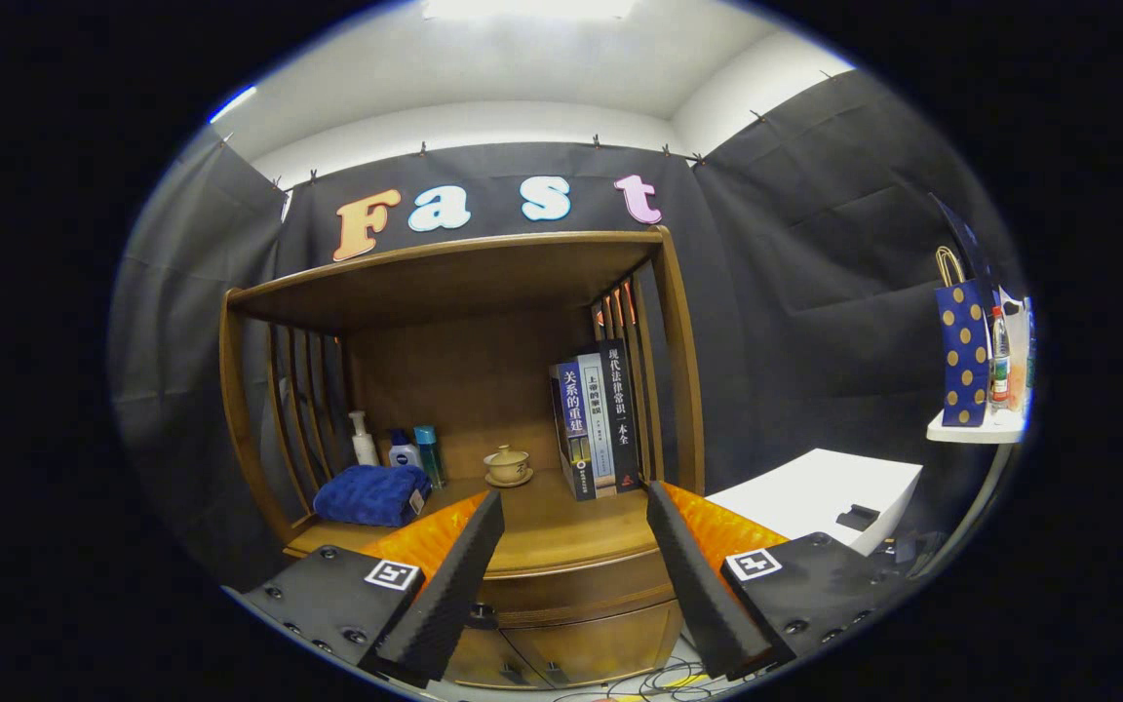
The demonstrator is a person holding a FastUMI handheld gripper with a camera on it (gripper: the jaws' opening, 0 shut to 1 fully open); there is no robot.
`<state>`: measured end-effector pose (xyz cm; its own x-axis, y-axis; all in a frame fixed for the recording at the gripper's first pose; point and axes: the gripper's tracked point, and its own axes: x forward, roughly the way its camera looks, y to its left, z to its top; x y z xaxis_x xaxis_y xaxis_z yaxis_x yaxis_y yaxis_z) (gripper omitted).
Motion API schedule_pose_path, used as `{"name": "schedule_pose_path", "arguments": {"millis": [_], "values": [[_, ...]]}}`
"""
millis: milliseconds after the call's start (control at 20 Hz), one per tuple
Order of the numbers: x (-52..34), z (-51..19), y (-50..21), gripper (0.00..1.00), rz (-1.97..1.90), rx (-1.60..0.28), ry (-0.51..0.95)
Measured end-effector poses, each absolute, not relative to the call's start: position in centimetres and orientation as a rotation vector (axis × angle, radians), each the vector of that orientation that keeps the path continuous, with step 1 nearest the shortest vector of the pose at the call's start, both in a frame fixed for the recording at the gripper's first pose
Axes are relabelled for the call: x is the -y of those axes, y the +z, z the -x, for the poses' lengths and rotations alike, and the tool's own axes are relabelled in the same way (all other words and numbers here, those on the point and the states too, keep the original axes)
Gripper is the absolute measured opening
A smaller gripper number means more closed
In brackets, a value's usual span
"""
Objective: Pull open the drawer, take out the items inside it, and place them on the countertop above the cabinet.
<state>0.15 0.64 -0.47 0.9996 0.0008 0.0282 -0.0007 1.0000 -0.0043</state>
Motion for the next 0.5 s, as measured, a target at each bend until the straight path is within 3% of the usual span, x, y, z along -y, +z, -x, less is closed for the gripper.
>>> {"name": "schedule_pose_path", "arguments": {"millis": [500], "values": [[-5.3, -3.5, -7.5, 0.98, -0.011, 0.006, 0.091]]}}
